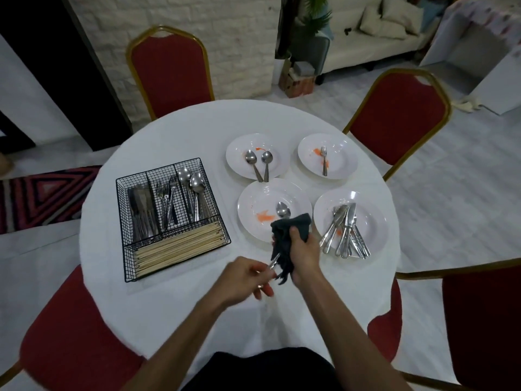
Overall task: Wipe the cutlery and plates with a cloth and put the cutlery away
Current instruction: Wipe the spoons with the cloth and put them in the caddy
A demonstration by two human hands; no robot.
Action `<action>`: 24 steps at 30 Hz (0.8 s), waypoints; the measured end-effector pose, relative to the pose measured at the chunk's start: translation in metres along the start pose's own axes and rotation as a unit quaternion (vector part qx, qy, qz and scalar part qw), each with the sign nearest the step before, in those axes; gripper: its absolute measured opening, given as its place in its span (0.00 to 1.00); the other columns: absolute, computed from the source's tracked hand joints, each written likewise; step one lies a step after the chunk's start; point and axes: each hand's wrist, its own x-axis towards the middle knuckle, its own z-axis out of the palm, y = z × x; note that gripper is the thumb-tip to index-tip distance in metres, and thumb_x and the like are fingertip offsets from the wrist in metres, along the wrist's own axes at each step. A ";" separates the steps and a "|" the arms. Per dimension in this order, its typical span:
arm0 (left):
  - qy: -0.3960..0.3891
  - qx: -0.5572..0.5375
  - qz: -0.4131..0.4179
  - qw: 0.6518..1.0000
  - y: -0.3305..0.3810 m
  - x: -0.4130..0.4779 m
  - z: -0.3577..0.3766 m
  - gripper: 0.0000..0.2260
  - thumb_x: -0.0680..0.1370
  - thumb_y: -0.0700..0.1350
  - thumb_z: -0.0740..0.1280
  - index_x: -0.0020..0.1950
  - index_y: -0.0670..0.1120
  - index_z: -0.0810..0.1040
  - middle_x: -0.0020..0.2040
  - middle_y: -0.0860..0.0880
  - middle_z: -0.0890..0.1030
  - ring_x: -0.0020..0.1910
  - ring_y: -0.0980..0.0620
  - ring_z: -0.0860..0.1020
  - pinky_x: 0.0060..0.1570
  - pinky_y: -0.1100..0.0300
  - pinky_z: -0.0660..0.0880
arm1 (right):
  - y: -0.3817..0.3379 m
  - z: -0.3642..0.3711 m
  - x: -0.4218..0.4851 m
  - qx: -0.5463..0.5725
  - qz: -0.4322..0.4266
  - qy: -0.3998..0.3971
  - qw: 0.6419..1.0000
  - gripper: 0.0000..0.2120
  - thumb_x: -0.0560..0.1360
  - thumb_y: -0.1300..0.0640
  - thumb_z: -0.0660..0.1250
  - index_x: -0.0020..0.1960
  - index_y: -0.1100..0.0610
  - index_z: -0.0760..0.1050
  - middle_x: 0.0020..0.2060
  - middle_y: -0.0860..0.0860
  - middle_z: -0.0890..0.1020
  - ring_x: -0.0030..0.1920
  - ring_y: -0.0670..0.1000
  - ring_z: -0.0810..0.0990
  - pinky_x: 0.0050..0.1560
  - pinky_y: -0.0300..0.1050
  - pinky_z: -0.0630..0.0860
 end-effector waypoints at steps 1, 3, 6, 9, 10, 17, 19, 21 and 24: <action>0.003 -0.018 -0.009 1.000 0.000 -0.001 0.011 0.11 0.81 0.50 0.66 0.49 0.46 0.86 0.39 0.51 0.87 0.34 0.53 0.83 0.35 0.68 0.73 | 0.007 0.003 -0.002 0.006 0.016 -0.016 1.000 0.10 0.83 0.58 0.64 0.61 0.61 0.77 0.50 0.63 0.85 0.49 0.63 0.86 0.50 0.59 0.84; 0.005 -0.021 -0.030 0.999 -0.003 -0.005 0.016 0.13 0.81 0.51 0.66 0.48 0.46 0.86 0.39 0.51 0.87 0.37 0.52 0.85 0.39 0.65 0.76 | 0.008 0.000 -0.008 -0.034 0.024 -0.052 0.998 0.09 0.83 0.60 0.62 0.60 0.59 0.77 0.47 0.62 0.86 0.43 0.59 0.86 0.40 0.52 0.83; 0.043 0.016 -0.042 0.998 -0.011 -0.004 -0.001 0.13 0.82 0.53 0.64 0.51 0.50 0.86 0.41 0.55 0.87 0.38 0.57 0.85 0.46 0.61 0.79 | -0.001 -0.014 -0.012 -0.156 -0.005 -0.069 0.985 0.08 0.83 0.58 0.62 0.56 0.60 0.78 0.37 0.60 0.83 0.28 0.52 0.80 0.27 0.45 0.76; 0.175 -0.028 -0.013 0.984 -0.005 0.007 -0.016 0.10 0.82 0.50 0.64 0.49 0.51 0.85 0.40 0.54 0.86 0.35 0.58 0.83 0.41 0.60 0.79 | -0.006 -0.010 -0.020 -0.255 -0.028 -0.128 0.958 0.13 0.83 0.52 0.62 0.52 0.61 0.79 0.35 0.58 0.83 0.23 0.51 0.76 0.24 0.40 0.72; 0.194 -0.039 -0.003 0.980 -0.001 0.013 -0.017 0.09 0.82 0.49 0.65 0.48 0.51 0.85 0.40 0.54 0.86 0.35 0.58 0.84 0.41 0.58 0.80 | -0.007 -0.004 -0.024 -0.284 -0.031 -0.152 0.946 0.15 0.84 0.50 0.61 0.51 0.61 0.79 0.35 0.58 0.83 0.23 0.51 0.77 0.24 0.39 0.72; 0.289 -0.035 -0.041 0.956 -0.009 0.035 -0.042 0.11 0.80 0.50 0.68 0.42 0.49 0.85 0.35 0.52 0.85 0.34 0.55 0.84 0.41 0.51 0.83 | -0.011 0.004 -0.034 -0.299 0.012 -0.293 0.908 0.13 0.84 0.51 0.60 0.50 0.58 0.78 0.38 0.56 0.83 0.29 0.52 0.78 0.29 0.42 0.75; 0.342 -0.072 -0.048 0.936 -0.011 0.042 -0.054 0.12 0.80 0.50 0.69 0.42 0.46 0.85 0.35 0.48 0.85 0.36 0.51 0.84 0.42 0.48 0.82 | -0.013 0.009 -0.035 -0.294 0.003 -0.297 0.909 0.11 0.84 0.52 0.61 0.49 0.58 0.76 0.36 0.55 0.82 0.29 0.51 0.78 0.29 0.42 0.74; 0.325 -0.135 -0.066 0.934 -0.008 0.047 -0.053 0.12 0.78 0.51 0.71 0.40 0.45 0.85 0.36 0.44 0.85 0.37 0.49 0.83 0.42 0.49 0.82 | -0.015 0.023 -0.030 -0.293 -0.008 -0.272 0.916 0.10 0.84 0.53 0.60 0.51 0.58 0.76 0.32 0.52 0.81 0.28 0.50 0.78 0.29 0.41 0.74; 0.265 -0.205 -0.111 0.936 -0.008 0.050 -0.045 0.06 0.75 0.44 0.73 0.39 0.47 0.86 0.39 0.41 0.85 0.40 0.46 0.83 0.46 0.47 0.82 | -0.019 0.046 -0.020 -0.311 0.003 -0.265 0.913 0.10 0.85 0.54 0.56 0.55 0.57 0.73 0.35 0.55 0.82 0.28 0.49 0.79 0.27 0.40 0.75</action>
